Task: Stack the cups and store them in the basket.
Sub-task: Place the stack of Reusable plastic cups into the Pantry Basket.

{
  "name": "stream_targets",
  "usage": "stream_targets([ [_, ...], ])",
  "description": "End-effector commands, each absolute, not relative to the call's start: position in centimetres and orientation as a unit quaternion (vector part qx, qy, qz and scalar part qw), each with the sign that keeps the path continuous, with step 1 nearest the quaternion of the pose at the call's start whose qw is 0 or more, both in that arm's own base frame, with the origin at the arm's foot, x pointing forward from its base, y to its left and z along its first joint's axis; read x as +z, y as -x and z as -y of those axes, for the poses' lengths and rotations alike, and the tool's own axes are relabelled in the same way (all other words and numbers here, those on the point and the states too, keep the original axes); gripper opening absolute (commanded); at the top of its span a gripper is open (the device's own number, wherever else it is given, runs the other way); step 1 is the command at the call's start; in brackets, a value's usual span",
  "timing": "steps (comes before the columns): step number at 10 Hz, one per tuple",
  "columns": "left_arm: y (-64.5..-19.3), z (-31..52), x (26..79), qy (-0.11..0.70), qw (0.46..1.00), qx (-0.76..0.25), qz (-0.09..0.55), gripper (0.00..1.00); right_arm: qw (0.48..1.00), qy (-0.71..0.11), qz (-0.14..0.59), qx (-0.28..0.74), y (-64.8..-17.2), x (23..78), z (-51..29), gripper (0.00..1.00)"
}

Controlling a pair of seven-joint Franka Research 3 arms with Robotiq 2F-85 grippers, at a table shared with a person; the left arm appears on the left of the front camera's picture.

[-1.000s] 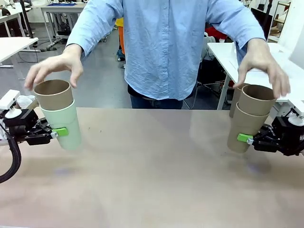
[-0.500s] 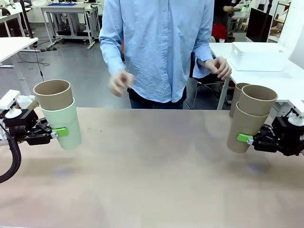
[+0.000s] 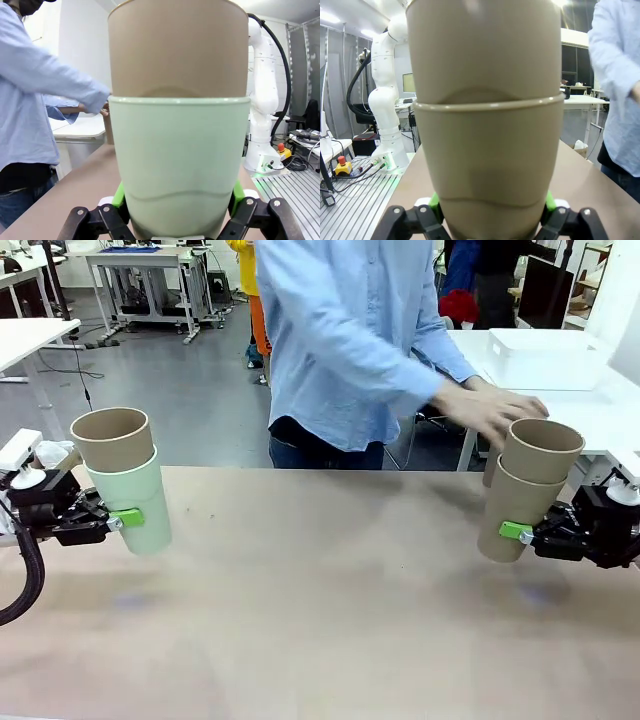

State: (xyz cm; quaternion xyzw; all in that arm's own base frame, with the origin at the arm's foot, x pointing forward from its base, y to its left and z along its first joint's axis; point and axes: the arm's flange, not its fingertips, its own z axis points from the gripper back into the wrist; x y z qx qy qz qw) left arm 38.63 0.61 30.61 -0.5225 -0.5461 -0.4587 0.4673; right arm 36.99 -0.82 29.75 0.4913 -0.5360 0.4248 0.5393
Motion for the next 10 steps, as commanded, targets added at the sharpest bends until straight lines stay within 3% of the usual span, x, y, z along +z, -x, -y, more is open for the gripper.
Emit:
stream_targets([
  [1,-38.64,-0.55,30.82,0.521,0.465,-0.455,0.552,0.87,0.537,-0.488,0.539,0.428,-37.06,30.11,0.81,0.84],
  [10,-38.64,-0.55,30.82,0.521,0.465,-0.455,0.552,0.87,0.537,-0.488,0.539,0.428,-37.06,30.11,0.81,0.84],
])
